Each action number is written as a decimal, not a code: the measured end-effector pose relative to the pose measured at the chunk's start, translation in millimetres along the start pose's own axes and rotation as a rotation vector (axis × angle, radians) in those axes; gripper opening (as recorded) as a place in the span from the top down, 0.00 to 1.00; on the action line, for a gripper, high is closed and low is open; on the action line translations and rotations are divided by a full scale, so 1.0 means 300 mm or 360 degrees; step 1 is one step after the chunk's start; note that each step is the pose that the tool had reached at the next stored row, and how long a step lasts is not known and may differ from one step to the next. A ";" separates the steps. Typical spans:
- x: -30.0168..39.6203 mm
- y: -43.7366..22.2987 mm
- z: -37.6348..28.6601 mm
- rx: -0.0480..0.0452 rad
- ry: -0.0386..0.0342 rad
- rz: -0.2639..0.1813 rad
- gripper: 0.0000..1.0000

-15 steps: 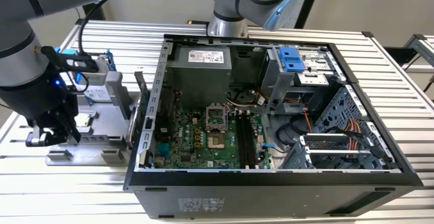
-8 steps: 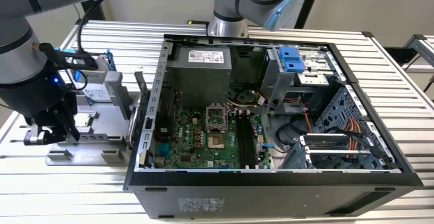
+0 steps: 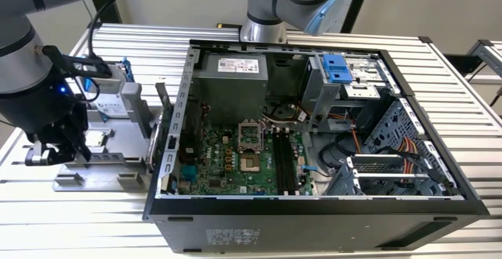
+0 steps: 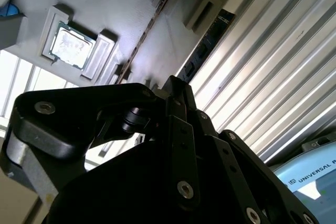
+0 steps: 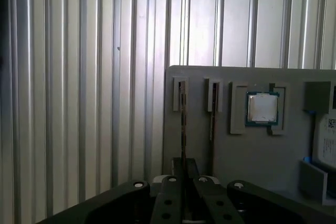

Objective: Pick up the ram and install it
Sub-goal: 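Pick up the ram and move it above insertion slot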

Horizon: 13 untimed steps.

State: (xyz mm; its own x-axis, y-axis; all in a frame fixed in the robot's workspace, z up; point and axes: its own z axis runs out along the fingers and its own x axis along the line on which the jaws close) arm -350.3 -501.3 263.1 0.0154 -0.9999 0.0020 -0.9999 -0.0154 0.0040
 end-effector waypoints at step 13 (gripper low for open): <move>0.000 0.000 -0.029 0.0000 0.0000 0.0000 1.00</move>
State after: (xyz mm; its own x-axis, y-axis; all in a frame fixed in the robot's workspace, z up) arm -350.3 -501.3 271.9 0.0154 -0.9999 0.0019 -0.9999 -0.0154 0.0038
